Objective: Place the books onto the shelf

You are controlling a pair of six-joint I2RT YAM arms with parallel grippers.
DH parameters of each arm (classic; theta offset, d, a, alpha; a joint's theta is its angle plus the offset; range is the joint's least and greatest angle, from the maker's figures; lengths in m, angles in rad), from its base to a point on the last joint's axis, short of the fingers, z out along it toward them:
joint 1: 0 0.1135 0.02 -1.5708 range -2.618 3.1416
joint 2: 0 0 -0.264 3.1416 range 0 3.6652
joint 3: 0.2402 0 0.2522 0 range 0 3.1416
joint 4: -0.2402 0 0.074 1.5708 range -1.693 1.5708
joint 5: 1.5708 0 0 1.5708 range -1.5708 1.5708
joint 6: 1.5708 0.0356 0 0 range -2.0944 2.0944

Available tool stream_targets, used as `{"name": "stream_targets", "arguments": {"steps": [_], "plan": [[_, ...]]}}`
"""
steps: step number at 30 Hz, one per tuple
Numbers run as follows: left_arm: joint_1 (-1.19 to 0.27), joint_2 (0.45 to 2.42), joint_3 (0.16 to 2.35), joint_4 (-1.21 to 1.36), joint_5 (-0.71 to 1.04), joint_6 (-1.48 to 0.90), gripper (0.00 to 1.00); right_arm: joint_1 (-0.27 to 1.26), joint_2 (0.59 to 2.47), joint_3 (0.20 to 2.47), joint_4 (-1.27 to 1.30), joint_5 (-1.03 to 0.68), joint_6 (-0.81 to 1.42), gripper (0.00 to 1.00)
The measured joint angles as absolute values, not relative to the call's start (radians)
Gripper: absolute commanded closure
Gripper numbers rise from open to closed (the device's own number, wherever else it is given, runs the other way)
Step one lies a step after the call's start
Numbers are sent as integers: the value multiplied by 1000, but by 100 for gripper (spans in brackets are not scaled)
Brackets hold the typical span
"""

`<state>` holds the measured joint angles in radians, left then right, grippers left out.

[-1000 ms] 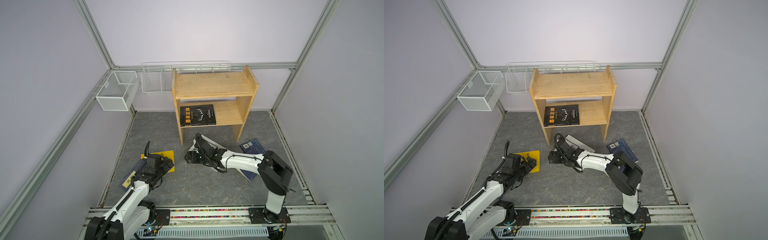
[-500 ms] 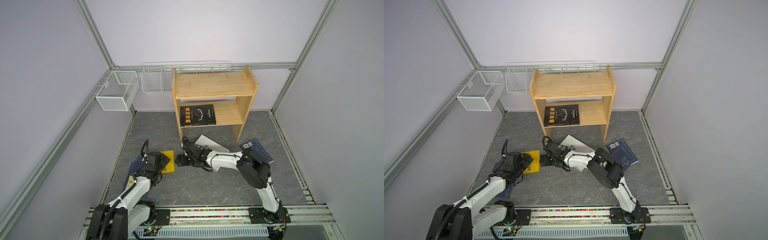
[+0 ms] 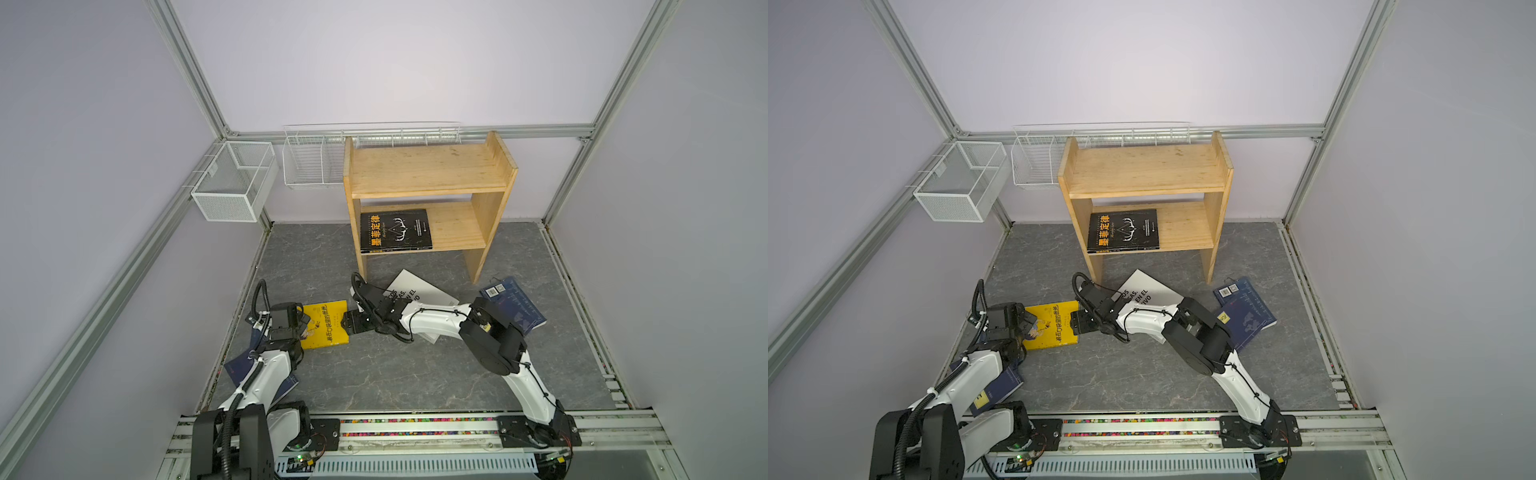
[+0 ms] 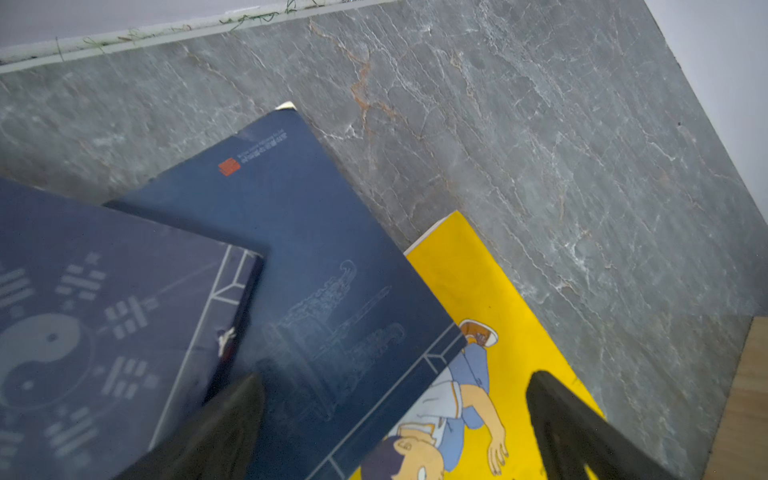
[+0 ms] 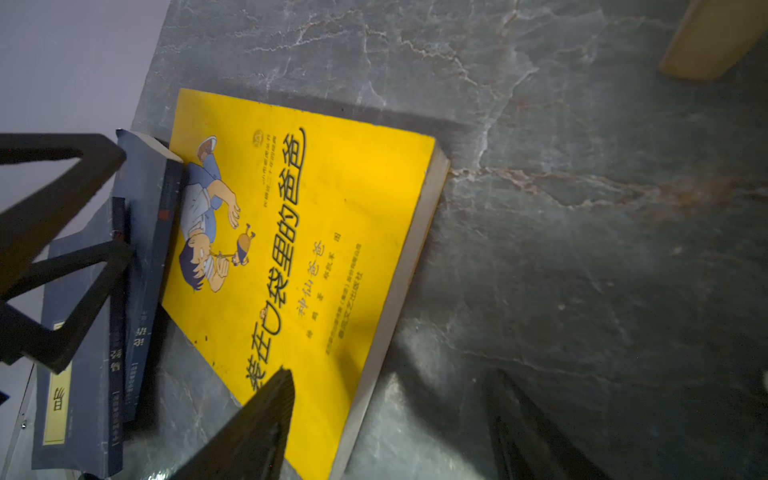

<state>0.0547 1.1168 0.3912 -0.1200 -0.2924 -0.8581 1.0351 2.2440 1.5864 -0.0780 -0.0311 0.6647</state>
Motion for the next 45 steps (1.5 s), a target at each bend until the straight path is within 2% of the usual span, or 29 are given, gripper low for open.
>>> {"name": "stream_targets", "arguments": {"steps": [11, 16, 22, 33, 40, 45], "plan": [[65, 1400, 594, -60, -237, -809, 0, 1034, 2260, 1610, -84, -46, 661, 26], [59, 1510, 653, 16, -142, -815, 5, 1023, 2260, 1605, -76, -63, 678, 27], [51, 1525, 672, 27, -104, -819, 4, 992, 2257, 1582, -28, -98, 707, 28], [88, 1568, 778, -136, -80, -761, 2, 983, 2257, 1583, -27, -103, 725, 32], [92, 1583, 801, -165, -73, -743, 2, 983, 2305, 1658, -42, -101, 724, 37], [93, 1583, 801, -166, -65, -733, 3, 983, 2333, 1701, -55, -98, 725, 44]]}}
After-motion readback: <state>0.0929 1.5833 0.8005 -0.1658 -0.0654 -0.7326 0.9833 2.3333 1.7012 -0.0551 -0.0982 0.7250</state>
